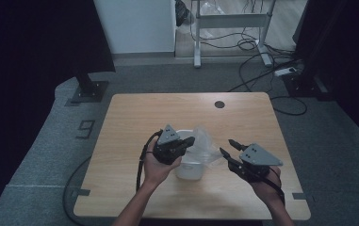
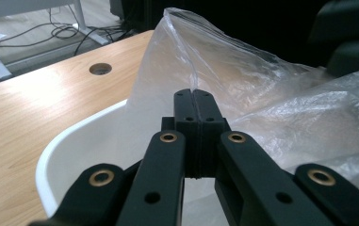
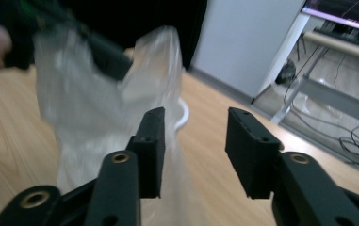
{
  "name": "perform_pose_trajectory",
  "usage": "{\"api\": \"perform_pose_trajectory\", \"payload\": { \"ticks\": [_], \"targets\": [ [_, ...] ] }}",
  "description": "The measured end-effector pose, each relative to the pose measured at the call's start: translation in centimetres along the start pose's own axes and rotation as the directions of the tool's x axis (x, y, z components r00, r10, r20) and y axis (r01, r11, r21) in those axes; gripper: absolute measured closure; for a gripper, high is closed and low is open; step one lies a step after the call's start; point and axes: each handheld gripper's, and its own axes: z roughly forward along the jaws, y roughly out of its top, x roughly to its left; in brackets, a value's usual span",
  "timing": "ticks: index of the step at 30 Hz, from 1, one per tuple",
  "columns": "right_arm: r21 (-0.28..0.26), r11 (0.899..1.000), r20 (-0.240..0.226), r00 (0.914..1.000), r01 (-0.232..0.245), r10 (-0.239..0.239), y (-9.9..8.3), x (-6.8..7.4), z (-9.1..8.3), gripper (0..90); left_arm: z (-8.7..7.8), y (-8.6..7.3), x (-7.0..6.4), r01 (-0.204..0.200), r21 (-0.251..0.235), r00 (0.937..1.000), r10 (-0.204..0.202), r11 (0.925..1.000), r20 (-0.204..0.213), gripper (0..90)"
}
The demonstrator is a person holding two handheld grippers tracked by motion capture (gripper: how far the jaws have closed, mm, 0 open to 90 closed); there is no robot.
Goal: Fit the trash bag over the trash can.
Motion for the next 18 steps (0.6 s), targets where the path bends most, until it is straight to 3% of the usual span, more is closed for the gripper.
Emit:
{"api": "perform_pose_trajectory", "payload": {
  "ticks": [3, 6, 18],
  "targets": [
    [-0.043, 0.998, -0.008, 0.9994, -0.034, 0.033, 0.9, -0.3, -0.6, 54.7, -0.2, -0.1, 0.0, -0.001, -0.005, 1.0000, 0.001, 1.0000, 0.002, 90.0],
    [-0.061, 0.996, -0.050, 0.9971, -0.060, 0.057, 1.6, -0.2, -0.5, 55.0, -0.2, -0.3, -0.1, -0.007, -0.004, 1.0000, 0.007, 1.0000, -0.005, 90.0],
    [-0.040, 0.996, -0.124, 0.9893, -0.083, 0.077, 2.7, 1.4, 2.5, 56.0, -0.3, -0.9, -0.1, 0.004, -0.005, 1.0000, -0.004, 1.0000, 0.002, 90.0]
  ]
}}
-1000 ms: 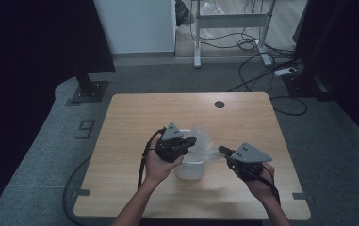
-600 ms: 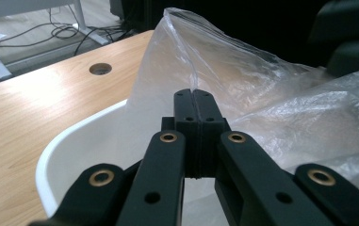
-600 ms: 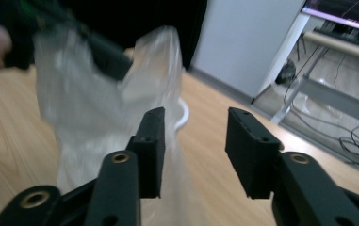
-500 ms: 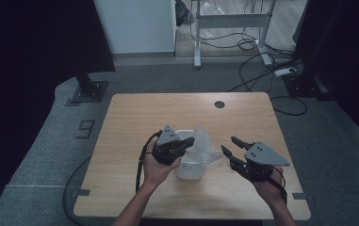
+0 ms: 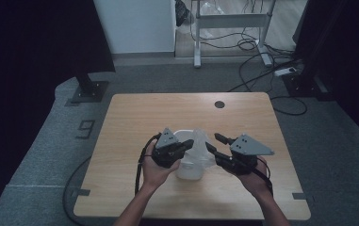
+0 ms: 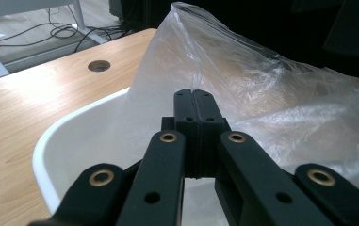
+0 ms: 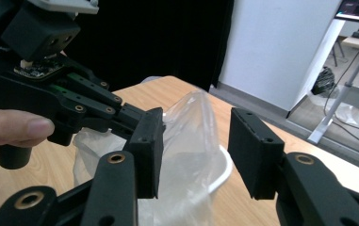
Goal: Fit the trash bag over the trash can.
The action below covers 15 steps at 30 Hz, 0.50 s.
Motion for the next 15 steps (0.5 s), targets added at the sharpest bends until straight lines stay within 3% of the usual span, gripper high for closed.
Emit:
{"api": "perform_pose_trajectory", "payload": {
  "ticks": [15],
  "targets": [
    [0.100, 0.995, -0.040, 0.9990, -0.016, 0.021, -1.2, 1.4, 3.1, 63.2, 0.2, -0.4, 0.0, 0.011, -0.011, 0.9999, -0.011, 0.9999, 0.000, 90.0]
  ]
}}
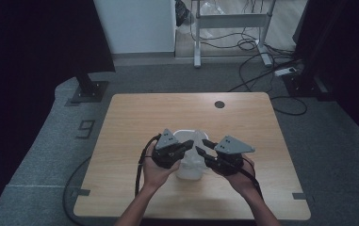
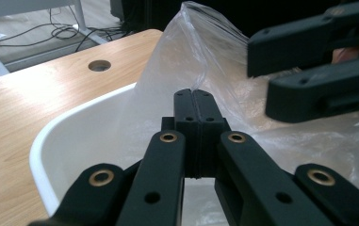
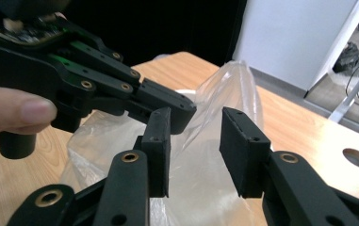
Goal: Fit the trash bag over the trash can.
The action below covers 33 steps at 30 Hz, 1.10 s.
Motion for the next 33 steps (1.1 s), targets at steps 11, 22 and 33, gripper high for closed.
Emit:
{"api": "perform_pose_trajectory", "payload": {
  "ticks": [11, 22, 33],
  "targets": [
    [0.073, 0.997, 0.014, 0.9998, -0.014, 0.013, -0.4, -0.2, 2.0, 67.5, -0.4, -0.3, 0.4, 0.022, -0.016, 0.9997, -0.022, 0.9996, 0.014, 90.0],
    [0.100, 0.988, 0.019, 0.9927, 0.117, -0.119, -0.7, 0.6, 1.2, 89.2, -1.1, -0.5, 1.6, 0.036, -0.032, 0.9983, -0.037, 0.9988, -0.045, 90.0],
    [0.119, 0.980, 0.025, 0.9859, 0.161, -0.166, -0.8, 0.0, -0.7, 89.2, -2.6, -1.0, 2.8, 0.068, -0.065, 0.9950, -0.073, 0.9956, -0.068, 90.0]
  ]
}}
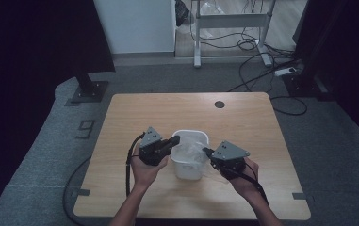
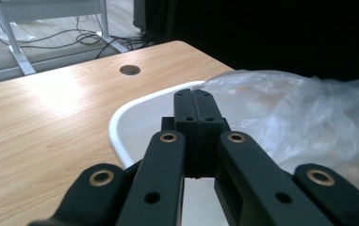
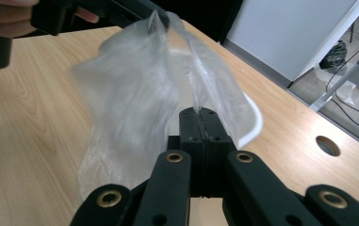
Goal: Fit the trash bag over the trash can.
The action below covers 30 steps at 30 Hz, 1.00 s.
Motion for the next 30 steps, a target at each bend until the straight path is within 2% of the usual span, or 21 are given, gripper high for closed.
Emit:
{"api": "perform_pose_trajectory", "payload": {
  "ticks": [7, 10, 15, 19, 22, 26, 30],
  "targets": [
    [-0.010, 1.000, 0.044, 0.9986, 0.028, -0.027, 0.8, -0.5, -1.1, 89.2, -1.0, -0.2, 0.6, 0.006, -0.017, 0.9999, -0.006, 0.9998, -0.011, 90.0],
    [-0.016, 0.998, 0.065, 0.9960, 0.061, -0.060, 1.1, 0.1, -1.7, 89.3, -1.5, -0.4, 0.8, 0.012, -0.023, 0.9998, -0.012, 0.9997, -0.015, 90.0],
    [-0.026, 0.997, 0.062, 0.9960, 0.066, -0.064, 0.7, 1.1, -1.8, 89.2, -2.0, -0.9, 1.0, 0.023, -0.025, 0.9994, -0.024, 0.9994, -0.024, 90.0],
    [-0.039, 0.998, 0.066, 0.9967, 0.050, -0.047, 0.1, 1.3, -1.7, 89.3, -2.3, -1.1, 1.3, 0.031, -0.032, 0.9988, -0.032, 0.9990, -0.036, 90.0],
    [-0.060, 0.998, 0.090, 0.9957, 0.024, -0.019, -0.3, 0.9, -1.7, 89.3, -2.4, -1.3, 1.6, 0.038, -0.044, 0.9981, -0.040, 0.9983, -0.046, 90.0],
    [-0.070, 0.997, 0.092, 0.9956, -0.009, 0.016, -0.8, 0.2, -1.6, 89.3, -2.6, -1.5, 1.8, 0.046, -0.055, 0.9974, -0.049, 0.9974, -0.054, 90.0],
    [-0.075, 0.996, 0.068, 0.9960, -0.053, 0.058, -1.6, -0.2, -1.3, 89.3, -3.0, -1.7, 2.0, 0.051, -0.057, 0.9971, -0.054, 0.9971, -0.054, 90.0]
  ]
}}
